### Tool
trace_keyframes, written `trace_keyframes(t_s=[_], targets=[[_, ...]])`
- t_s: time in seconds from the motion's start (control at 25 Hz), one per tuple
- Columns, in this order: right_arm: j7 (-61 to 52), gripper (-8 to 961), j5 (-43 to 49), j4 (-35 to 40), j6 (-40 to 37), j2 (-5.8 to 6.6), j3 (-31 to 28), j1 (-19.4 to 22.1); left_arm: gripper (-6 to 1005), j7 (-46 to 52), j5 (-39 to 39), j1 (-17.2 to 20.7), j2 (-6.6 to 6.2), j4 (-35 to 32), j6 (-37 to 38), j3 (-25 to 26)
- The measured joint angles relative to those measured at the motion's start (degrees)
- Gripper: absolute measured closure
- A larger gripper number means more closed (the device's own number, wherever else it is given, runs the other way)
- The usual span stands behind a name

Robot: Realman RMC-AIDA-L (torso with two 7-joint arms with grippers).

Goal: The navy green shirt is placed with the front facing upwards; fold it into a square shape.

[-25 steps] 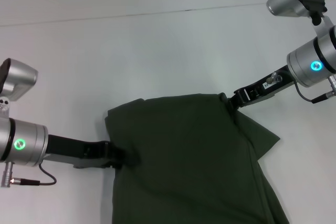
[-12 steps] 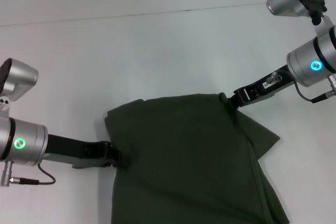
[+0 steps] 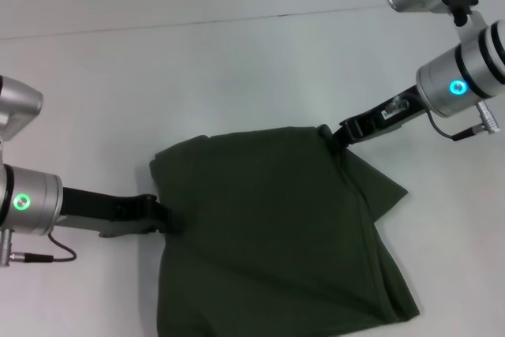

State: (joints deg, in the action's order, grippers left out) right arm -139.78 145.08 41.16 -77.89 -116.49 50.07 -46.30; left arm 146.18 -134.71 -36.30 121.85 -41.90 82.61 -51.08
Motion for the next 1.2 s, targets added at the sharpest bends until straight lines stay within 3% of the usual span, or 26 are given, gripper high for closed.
trace_keyframes(t_s=[0.72, 1.2], targets=[[-0.7, 910, 0.0, 0.0, 4.7, -1.01, 0.4, -2.0, 924, 1.6, -0.6, -2.9, -2.46, -0.3, -3.1, 1.2], [-1.0, 910, 0.0, -0.1, 7.2, -1.68, 1.6, -3.1, 924, 2.2, -1.7, -3.0, -2.68, -0.4, -4.2, 1.2]])
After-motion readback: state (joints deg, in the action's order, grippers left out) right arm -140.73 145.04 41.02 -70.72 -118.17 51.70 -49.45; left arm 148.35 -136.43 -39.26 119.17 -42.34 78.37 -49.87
